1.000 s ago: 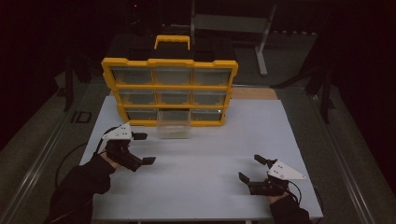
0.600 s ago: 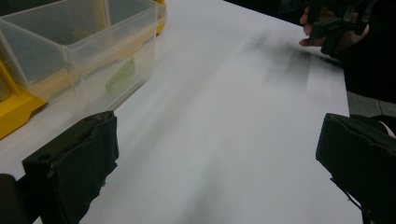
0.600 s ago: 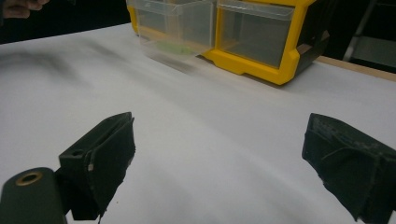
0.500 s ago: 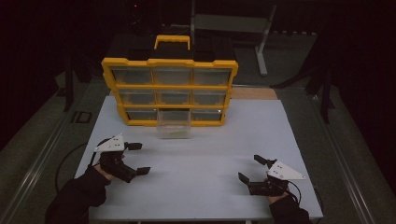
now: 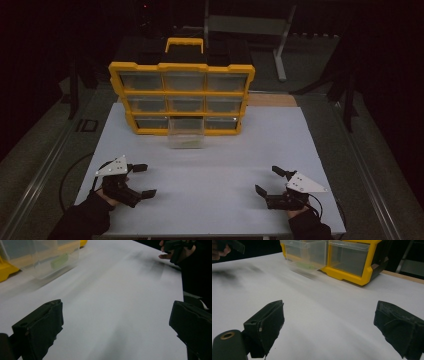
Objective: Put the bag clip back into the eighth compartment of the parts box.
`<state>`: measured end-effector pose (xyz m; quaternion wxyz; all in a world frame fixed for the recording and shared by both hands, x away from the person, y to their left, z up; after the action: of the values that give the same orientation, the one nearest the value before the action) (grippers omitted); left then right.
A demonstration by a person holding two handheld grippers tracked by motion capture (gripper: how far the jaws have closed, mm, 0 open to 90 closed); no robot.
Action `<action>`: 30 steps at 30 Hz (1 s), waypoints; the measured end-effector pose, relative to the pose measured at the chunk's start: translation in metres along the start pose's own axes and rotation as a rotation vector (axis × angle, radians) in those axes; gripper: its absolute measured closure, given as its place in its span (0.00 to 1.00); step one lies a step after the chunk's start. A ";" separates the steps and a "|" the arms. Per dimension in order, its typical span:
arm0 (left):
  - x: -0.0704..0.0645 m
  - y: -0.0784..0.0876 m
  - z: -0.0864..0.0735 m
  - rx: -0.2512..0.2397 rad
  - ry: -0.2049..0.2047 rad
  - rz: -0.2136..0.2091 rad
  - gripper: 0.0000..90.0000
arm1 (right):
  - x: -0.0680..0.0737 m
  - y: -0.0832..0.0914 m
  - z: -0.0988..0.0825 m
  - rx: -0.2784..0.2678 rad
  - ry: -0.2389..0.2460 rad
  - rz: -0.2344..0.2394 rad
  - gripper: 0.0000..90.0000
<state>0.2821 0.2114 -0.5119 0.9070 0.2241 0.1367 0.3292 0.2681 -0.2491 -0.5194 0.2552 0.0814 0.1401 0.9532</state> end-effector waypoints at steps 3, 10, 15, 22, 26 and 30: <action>0.001 0.002 -0.004 -0.003 0.013 0.026 0.00 | 0.000 0.000 0.000 0.001 -0.001 0.000 0.10; 0.005 0.004 -0.014 -0.004 0.049 0.096 0.00 | 0.000 0.000 0.000 0.002 -0.001 0.001 0.10; 0.006 0.006 -0.019 -0.008 0.053 0.105 0.00 | 0.000 0.000 0.000 0.002 -0.002 0.001 0.10; 0.008 0.003 -0.028 0.006 0.078 0.100 0.00 | 0.001 0.001 -0.001 0.005 0.000 0.002 0.10; 0.009 0.003 -0.029 -0.001 0.090 0.092 0.00 | 0.000 0.001 -0.001 0.008 -0.002 0.002 0.10; 0.008 0.002 -0.031 0.009 0.093 0.084 0.00 | 0.000 0.001 -0.002 0.012 -0.005 0.003 0.10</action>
<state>0.2750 0.2279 -0.5382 0.8841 0.2181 0.1705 0.3765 0.2671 -0.2497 -0.5206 0.2536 0.0854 0.1453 0.9525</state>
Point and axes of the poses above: each handheld gripper's, and its own axes: y roughly backward along the jaws, z roughly out of its top, x roughly to its left, the point moved 4 cm from there along -y, roughly forward along the jaws, and after that the axes turned 15 degrees about z, right-handed, at the moved point
